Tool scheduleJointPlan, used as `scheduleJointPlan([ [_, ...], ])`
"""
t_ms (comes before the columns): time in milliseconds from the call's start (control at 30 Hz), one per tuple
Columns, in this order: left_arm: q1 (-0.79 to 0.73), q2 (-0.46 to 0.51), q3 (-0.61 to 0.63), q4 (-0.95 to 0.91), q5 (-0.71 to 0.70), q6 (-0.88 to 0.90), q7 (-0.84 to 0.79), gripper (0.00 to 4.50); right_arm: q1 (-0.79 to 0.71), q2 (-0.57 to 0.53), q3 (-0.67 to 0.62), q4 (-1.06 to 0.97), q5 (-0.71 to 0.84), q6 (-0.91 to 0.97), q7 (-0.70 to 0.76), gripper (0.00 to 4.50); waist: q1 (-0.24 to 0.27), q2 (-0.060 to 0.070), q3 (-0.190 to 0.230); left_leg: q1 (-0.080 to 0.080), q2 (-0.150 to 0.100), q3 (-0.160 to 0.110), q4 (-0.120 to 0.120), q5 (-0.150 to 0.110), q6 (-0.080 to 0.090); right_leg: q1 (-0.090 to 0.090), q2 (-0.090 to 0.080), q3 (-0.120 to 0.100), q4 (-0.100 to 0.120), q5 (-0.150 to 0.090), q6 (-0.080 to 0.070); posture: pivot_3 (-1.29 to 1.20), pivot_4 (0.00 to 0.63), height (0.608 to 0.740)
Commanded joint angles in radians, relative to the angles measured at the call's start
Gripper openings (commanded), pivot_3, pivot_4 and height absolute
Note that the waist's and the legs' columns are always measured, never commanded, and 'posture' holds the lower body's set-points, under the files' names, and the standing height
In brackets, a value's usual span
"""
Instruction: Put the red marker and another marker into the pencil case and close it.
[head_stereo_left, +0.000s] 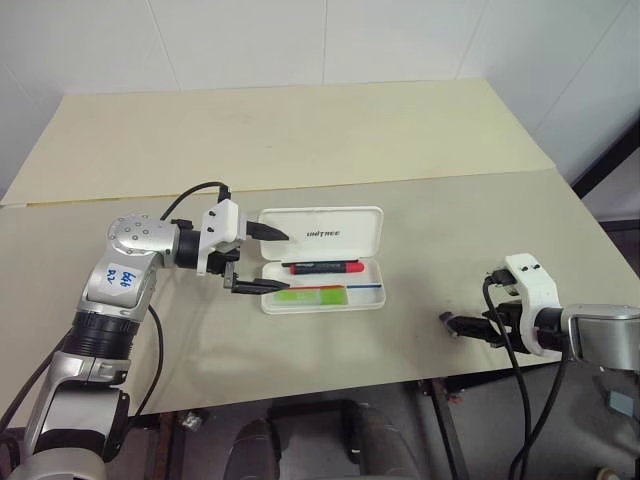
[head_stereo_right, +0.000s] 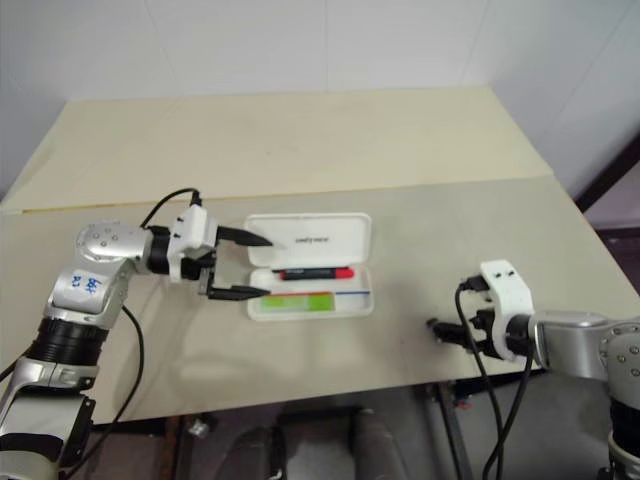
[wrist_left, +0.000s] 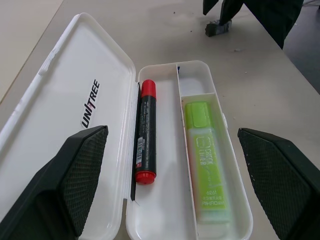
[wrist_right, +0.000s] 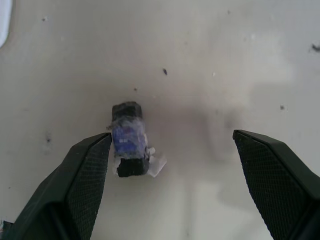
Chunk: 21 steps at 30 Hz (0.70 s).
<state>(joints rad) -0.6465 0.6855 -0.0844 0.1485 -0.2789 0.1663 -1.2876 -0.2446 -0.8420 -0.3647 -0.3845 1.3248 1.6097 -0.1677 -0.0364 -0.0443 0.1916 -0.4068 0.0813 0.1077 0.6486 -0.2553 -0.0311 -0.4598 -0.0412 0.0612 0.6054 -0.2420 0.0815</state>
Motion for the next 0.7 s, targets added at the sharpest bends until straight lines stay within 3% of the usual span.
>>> scheduleJointPlan([
  [33, -0.011, 0.020, 0.023, -0.021, -0.010, -0.007, -0.005, 4.50, 0.031, -0.003, 0.020, -0.019, 0.138, 0.005, -0.076, 4.13, 0.000, -0.001, 0.000, 0.000, 0.000, 0.000, 0.000, 0.000, 0.000, 0.000, 0.000, 0.000, 0.000, 0.000, 0.000, 0.00, 0.150, 0.740],
  [67, -0.012, 0.021, 0.024, -0.020, -0.010, -0.008, -0.004, 4.50, 0.039, -0.006, 0.038, -0.023, 0.183, -0.011, -0.106, 4.13, 0.000, -0.002, -0.001, 0.000, 0.000, 0.000, 0.000, 0.000, 0.000, 0.000, 0.000, 0.000, 0.000, 0.000, 0.000, 0.00, 0.150, 0.740],
  [167, -0.013, 0.024, 0.026, -0.021, -0.009, -0.007, -0.001, 4.50, 0.059, -0.025, 0.126, -0.043, 0.291, -0.087, -0.196, 3.54, -0.005, -0.005, -0.003, 0.000, 0.001, -0.001, -0.001, 0.000, 0.000, 0.000, 0.001, 0.000, 0.000, 0.000, 0.000, 0.00, 0.150, 0.740],
  [333, -0.003, 0.030, 0.031, -0.038, -0.014, -0.001, 0.003, 4.50, 0.061, -0.077, 0.232, -0.035, 0.357, -0.183, -0.281, 1.84, -0.022, -0.013, -0.008, 0.001, 0.001, -0.002, -0.001, 0.000, 0.000, 0.001, 0.001, 0.000, 0.000, 0.000, 0.000, 0.00, 0.150, 0.740],
  [500, 0.005, 0.037, 0.034, -0.048, -0.017, 0.004, 0.010, 4.50, 0.028, -0.147, 0.276, -0.016, 0.344, -0.223, -0.276, 0.25, -0.023, -0.014, -0.009, 0.002, 0.001, -0.002, -0.001, 0.000, 0.000, 0.003, 0.001, -0.001, -0.001, -0.001, -0.001, 0.00, 0.150, 0.740],
  [700, 0.016, 0.038, 0.036, -0.058, -0.019, 0.007, 0.019, 4.50, -0.021, -0.206, 0.295, 0.004, 0.266, -0.229, -0.205, 0.24, -0.021, -0.014, -0.009, 0.002, 0.001, -0.002, -0.001, 0.000, 0.000, 0.004, 0.001, 0.000, -0.004, 0.000, 0.000, 0.00, 0.150, 0.740],
])
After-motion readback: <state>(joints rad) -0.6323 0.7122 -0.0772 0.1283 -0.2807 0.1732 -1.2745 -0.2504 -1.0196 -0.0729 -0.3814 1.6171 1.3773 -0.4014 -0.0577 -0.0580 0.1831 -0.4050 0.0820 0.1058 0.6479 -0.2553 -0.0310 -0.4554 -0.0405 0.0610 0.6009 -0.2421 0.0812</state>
